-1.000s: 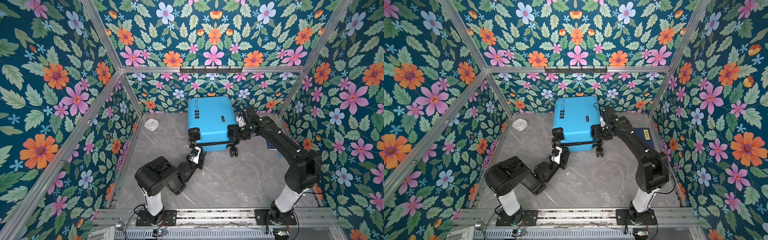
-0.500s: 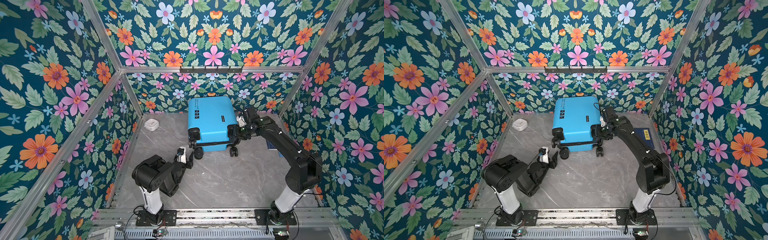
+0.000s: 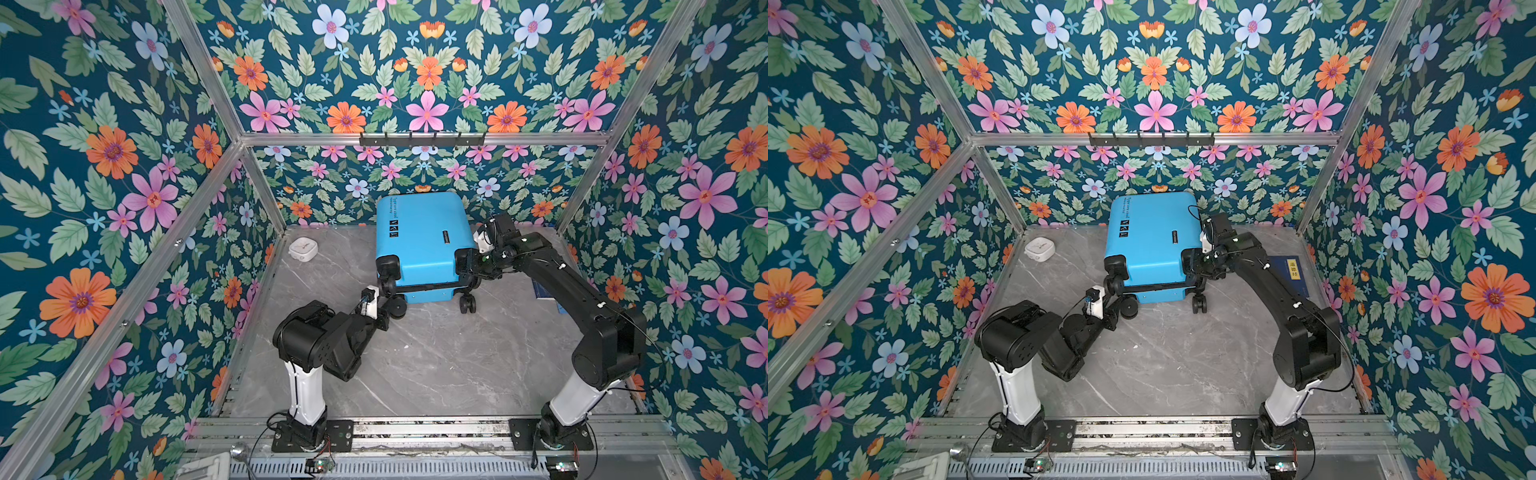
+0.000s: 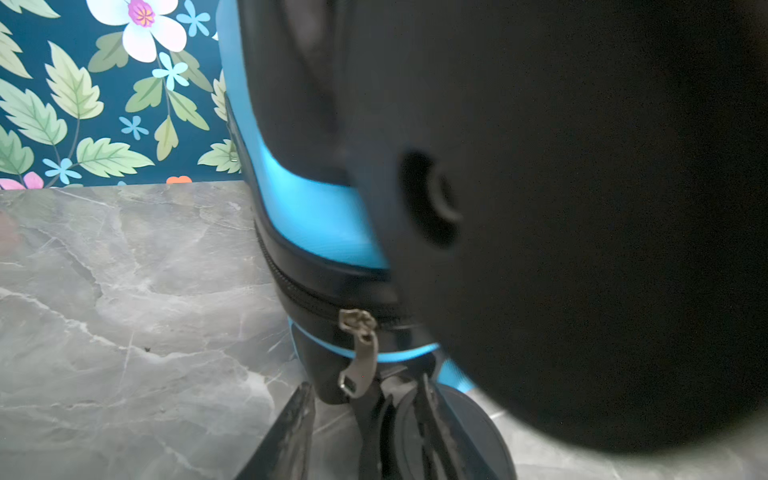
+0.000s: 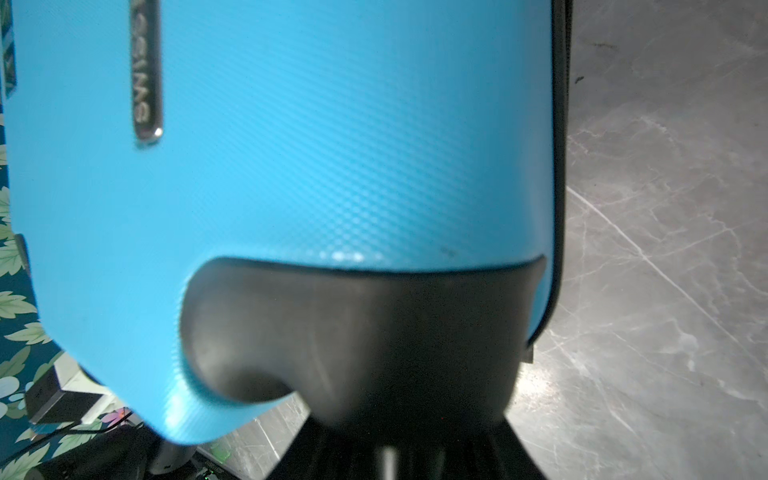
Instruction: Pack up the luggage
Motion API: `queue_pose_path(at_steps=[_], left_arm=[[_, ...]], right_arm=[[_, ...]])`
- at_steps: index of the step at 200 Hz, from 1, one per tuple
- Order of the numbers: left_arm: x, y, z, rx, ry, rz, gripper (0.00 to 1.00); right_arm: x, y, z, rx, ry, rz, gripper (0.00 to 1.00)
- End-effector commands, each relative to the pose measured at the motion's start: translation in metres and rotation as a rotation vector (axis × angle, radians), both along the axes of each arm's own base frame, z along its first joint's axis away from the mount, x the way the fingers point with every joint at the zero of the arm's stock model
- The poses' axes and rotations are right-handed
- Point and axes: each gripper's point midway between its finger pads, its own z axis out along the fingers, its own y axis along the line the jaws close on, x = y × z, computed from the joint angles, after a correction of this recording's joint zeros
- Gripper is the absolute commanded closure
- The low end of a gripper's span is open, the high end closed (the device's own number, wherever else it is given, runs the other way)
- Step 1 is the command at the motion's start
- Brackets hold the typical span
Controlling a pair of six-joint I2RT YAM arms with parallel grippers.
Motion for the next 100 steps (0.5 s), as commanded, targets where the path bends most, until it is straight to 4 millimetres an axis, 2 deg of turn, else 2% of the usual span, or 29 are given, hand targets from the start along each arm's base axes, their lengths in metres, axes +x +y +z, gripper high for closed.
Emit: queue_pose_path(at_steps=[1, 39, 72, 100], left_arm=[[0.0045, 0.0000, 0.0151, -0.010, -0.062, -0.001, 0.58], [0.0101, -0.0043, 0.0203, 0.009, -0.093, -0.028, 0.58], [0.0091, -0.0074, 0.0148, 0.020, -0.085, -0.055, 0.68], [0.0102, -0.0054, 0.0129, 0.021, -0.080, -0.051, 0.71]], right_arm=[[0.0048, 0.0004, 0.0117, 0.007, -0.043, -0.001, 0.90], [0.0053, 0.0000, 0.0118, 0.006, -0.041, -0.002, 0.90], [0.0048, -0.0002, 0.0126, 0.002, -0.040, -0.001, 0.90], [0.0034, -0.0010, 0.0118, -0.004, -0.034, 0.001, 0.90]])
